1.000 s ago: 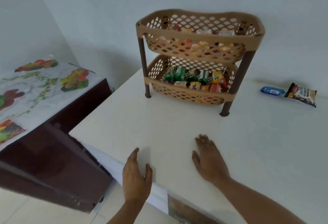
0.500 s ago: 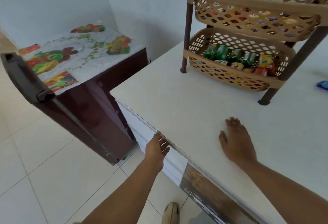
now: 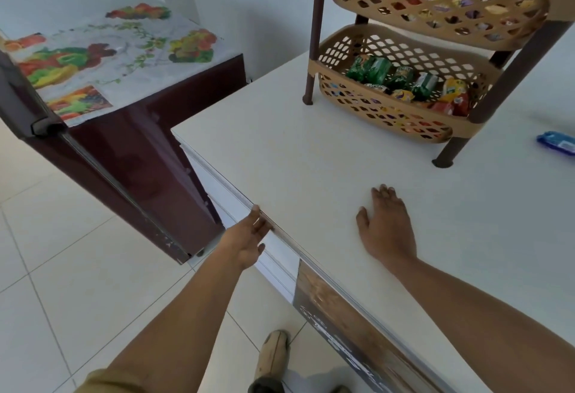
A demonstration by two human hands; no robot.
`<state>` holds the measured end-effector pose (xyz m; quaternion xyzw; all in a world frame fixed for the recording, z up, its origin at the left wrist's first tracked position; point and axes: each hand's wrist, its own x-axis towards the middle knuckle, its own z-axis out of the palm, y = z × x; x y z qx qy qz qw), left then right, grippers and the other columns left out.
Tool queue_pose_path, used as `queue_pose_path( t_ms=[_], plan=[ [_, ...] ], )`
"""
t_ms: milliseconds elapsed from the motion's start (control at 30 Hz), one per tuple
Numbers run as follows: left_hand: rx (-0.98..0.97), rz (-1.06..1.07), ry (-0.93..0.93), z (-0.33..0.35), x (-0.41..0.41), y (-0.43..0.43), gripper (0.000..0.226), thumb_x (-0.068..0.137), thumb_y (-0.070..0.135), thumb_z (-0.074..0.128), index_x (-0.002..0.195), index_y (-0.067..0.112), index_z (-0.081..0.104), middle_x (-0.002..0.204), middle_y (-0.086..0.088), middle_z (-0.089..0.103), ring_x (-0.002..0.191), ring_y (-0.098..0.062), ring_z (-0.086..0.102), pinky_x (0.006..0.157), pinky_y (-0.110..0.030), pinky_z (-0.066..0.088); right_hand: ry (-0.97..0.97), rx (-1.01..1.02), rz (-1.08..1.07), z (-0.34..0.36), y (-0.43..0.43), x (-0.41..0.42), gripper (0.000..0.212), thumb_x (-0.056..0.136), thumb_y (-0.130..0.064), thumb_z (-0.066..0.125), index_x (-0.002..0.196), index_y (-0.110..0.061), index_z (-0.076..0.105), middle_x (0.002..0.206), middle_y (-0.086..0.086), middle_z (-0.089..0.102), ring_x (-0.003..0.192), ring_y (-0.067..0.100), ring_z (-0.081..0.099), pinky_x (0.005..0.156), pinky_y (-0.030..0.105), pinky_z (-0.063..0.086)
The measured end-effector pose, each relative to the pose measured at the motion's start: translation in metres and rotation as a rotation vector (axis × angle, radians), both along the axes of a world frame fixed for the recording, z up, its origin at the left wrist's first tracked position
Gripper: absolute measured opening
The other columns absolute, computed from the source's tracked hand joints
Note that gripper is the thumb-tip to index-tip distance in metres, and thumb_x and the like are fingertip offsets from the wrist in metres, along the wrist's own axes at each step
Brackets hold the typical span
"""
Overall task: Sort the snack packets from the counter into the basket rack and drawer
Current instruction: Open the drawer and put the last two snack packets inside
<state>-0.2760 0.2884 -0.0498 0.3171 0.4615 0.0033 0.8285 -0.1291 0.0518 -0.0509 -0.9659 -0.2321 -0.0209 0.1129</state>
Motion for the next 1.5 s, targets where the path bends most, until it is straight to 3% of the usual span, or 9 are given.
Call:
queue_pose_path(
  t_ms=[133,500,667,867,1000,1133,1233,1333,1500],
  plan=[
    [0.078,-0.001,0.074,-0.002,0.0,0.001,0.029,0.081,0.045,0.071,0.096,0.021,0.067,0.108,0.007,0.069,0.101,-0.01,0.063,0.106,-0.041,0.026,0.005,-0.001,0.007,0.001,0.0,0.0,0.059,0.098,-0.031,0.043,0.145,0.004,0.038,0.151,0.023,0.038,0.144,0.032,0.03,0.12,0.043,0.022],
    [0.172,-0.017,0.227,0.004,0.0,0.005,0.047,0.071,0.048,0.08,0.097,0.012,0.063,0.096,0.004,0.065,0.097,-0.015,0.063,0.107,-0.042,0.027,0.026,0.001,-0.001,0.003,0.0,-0.002,0.061,0.098,-0.032,0.04,0.147,0.002,0.034,0.154,0.02,0.034,0.147,0.03,0.025,0.121,0.04,0.017],
    [0.249,0.03,0.284,0.001,0.003,0.005,0.046,0.071,0.048,0.08,0.086,0.01,0.059,0.093,-0.001,0.065,0.08,-0.015,0.063,0.111,-0.043,0.027,0.026,0.007,-0.005,0.006,0.003,-0.002,0.061,0.096,-0.03,0.042,0.146,0.004,0.036,0.152,0.022,0.037,0.145,0.031,0.028,0.121,0.041,0.018],
    [0.297,0.058,0.286,0.005,0.003,-0.001,0.047,0.072,0.05,0.079,0.087,0.011,0.058,0.099,-0.003,0.064,0.088,-0.018,0.063,0.09,-0.033,0.034,0.025,0.01,-0.001,0.005,0.001,-0.002,0.06,0.095,-0.029,0.043,0.144,0.005,0.038,0.151,0.023,0.038,0.145,0.032,0.029,0.12,0.042,0.02],
    [0.311,0.067,0.342,0.012,-0.003,-0.003,0.076,0.057,0.061,0.082,0.105,0.007,0.059,0.093,-0.002,0.058,0.088,-0.018,0.057,0.082,-0.034,0.036,0.018,0.023,0.006,0.002,0.001,0.0,0.063,0.093,-0.031,0.037,0.143,0.006,0.039,0.15,0.025,0.039,0.144,0.034,0.03,0.12,0.044,0.021],
    [0.468,0.095,0.503,0.015,-0.013,-0.014,0.093,0.056,0.068,0.081,0.112,0.004,0.045,0.089,-0.006,0.053,0.072,-0.018,0.051,0.059,-0.029,0.046,0.02,0.024,0.012,0.002,0.002,0.001,0.06,0.093,-0.027,0.045,0.142,0.007,0.039,0.15,0.026,0.039,0.144,0.035,0.029,0.12,0.045,0.021],
    [0.758,0.103,0.63,-0.004,-0.043,-0.026,0.085,0.07,0.059,0.076,0.127,0.005,0.044,0.113,-0.011,0.06,0.098,-0.031,0.06,0.08,-0.041,0.054,0.023,0.025,0.006,0.002,0.004,0.002,0.06,0.092,-0.026,0.044,0.142,0.007,0.039,0.149,0.026,0.039,0.144,0.035,0.028,0.12,0.045,0.021],
    [1.061,0.148,0.649,-0.009,-0.07,-0.031,0.06,0.084,0.034,0.07,0.13,0.011,0.039,0.129,-0.01,0.049,0.116,-0.034,0.054,0.096,-0.049,0.048,0.011,0.041,0.004,0.001,0.004,0.002,0.065,0.089,-0.03,0.035,0.14,0.008,0.041,0.148,0.027,0.04,0.143,0.037,0.03,0.119,0.046,0.022],
    [1.444,-0.277,0.695,-0.017,-0.102,-0.016,0.068,0.095,0.009,0.038,0.155,0.009,0.007,0.164,-0.006,-0.002,0.151,-0.024,-0.003,0.122,-0.039,0.009,-0.006,0.061,0.018,0.0,0.002,0.001,0.068,0.085,-0.032,0.031,0.137,0.011,0.044,0.144,0.03,0.043,0.14,0.04,0.033,0.117,0.049,0.025]
  ],
)
